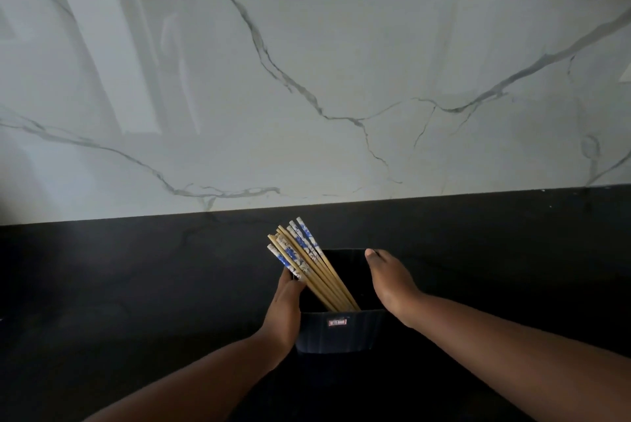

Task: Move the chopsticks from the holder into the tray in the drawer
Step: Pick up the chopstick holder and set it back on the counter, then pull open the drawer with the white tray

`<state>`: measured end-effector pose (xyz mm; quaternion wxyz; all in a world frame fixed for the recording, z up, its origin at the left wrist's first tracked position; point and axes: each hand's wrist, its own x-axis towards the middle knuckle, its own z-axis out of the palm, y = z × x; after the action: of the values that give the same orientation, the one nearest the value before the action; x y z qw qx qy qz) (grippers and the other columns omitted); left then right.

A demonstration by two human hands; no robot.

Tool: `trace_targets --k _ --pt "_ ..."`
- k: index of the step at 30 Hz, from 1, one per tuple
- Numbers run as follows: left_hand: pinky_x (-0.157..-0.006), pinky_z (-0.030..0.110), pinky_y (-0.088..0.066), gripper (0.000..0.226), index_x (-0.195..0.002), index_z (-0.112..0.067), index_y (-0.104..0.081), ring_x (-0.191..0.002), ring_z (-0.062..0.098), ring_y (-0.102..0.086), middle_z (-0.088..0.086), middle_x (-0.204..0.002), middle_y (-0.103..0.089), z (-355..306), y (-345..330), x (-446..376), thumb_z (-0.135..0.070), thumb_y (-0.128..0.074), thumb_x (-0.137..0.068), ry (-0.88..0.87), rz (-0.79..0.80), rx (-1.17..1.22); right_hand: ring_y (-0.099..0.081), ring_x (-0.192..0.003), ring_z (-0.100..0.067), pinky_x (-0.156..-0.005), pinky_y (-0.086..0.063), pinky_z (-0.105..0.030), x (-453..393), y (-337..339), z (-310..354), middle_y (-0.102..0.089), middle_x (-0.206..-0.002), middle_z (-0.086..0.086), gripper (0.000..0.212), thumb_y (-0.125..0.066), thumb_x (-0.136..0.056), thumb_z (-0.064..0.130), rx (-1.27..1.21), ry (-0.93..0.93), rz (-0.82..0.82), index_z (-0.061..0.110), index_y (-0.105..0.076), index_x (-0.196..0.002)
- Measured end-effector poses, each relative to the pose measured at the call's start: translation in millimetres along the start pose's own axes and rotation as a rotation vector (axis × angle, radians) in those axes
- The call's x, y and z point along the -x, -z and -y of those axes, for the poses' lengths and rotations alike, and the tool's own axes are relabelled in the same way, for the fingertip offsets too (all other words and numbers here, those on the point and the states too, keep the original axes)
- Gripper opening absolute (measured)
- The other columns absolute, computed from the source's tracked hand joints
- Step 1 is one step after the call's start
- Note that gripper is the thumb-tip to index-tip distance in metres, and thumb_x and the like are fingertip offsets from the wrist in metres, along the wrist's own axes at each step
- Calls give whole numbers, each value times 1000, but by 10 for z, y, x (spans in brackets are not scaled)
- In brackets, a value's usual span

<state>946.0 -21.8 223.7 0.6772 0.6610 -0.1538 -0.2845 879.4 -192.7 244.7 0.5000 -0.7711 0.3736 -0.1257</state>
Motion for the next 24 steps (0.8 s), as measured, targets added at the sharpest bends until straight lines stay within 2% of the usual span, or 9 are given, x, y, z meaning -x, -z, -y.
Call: trace_targets --k 3,5,7,10,13,16,20,23,24 --pt "-79 22 -42 31 -117 -24 -60 -100 3 -63 -3 -112 -68 28 -55 43 -18 -35 -99 -43 -68 2 -44 -128 -20 -93 -29 -27 1 25 -58 -48 -142 -4 45 -36 -102 40 -178 -14 54 17 -48 -138" --pt "-80 22 -42 31 -118 -23 -59 -102 2 -62 -3 -113 -67 33 -87 74 -18 -36 -99 -63 -100 8 -37 -135 -18 -95 -27 -27 6 60 -72 -42 -148 1 51 -37 -99 49 -240 -11 141 23 -41 -142" --pt "-92 31 -45 30 -121 -21 -58 -111 11 -60 1 -118 -66 34 -105 92 -21 -38 -99 -79 -101 6 -34 -137 -17 -99 -27 -30 13 119 -91 -37 -151 3 60 -37 -94 59 -262 0 213 27 -36 -145" --pt "-110 46 -35 42 -129 -18 -55 -123 17 -53 4 -130 -61 21 -130 131 -40 -42 -95 -103 -105 -13 -34 -138 -16 -106 -27 -33 43 288 -213 -35 -153 3 74 -39 -88 67 -260 45 236 25 -31 -148" --pt "-114 42 -30 60 -139 -25 -47 -132 12 -45 -3 -140 -54 51 -142 274 -56 -46 -87 -125 -143 -39 -38 -135 -13 -100 -30 -27 158 510 -449 -38 -151 2 70 -47 -88 61 -241 102 204 26 -32 -147" --pt "-118 43 -21 91 -151 -31 -22 -143 11 -26 -8 -157 -28 212 -164 542 -74 -52 -76 -2 -213 -71 -34 -137 -12 -105 -31 -29 355 683 -810 -33 -154 -1 64 -60 -90 41 -206 135 252 29 -30 -145" --pt "-116 29 -19 79 -150 -32 -22 -143 4 -22 -12 -156 -25 550 -226 1035 -61 -48 -82 -6 -302 -286 -31 -133 1 -105 -27 -22 757 833 -1267 -35 -149 12 68 -65 -87 35 39 304 386 39 -27 -144" --pt "-118 28 -6 72 -150 -39 -19 -145 -1 -3 -20 -156 -12 794 -201 1363 -69 -38 -87 -49 -275 -703 -30 -132 12 -104 -22 -7 1100 878 -1451 -37 -142 25 66 -65 -85 35 169 527 432 46 -30 -140" --pt "-117 25 1 73 -150 -40 -17 -144 -4 6 -22 -155 -5 861 -191 1448 -72 -32 -87 -81 -242 -860 -29 -133 12 -105 -21 -6 1221 878 -1494 -35 -143 27 65 -65 -86 36 227 616 444 46 -30 -140"
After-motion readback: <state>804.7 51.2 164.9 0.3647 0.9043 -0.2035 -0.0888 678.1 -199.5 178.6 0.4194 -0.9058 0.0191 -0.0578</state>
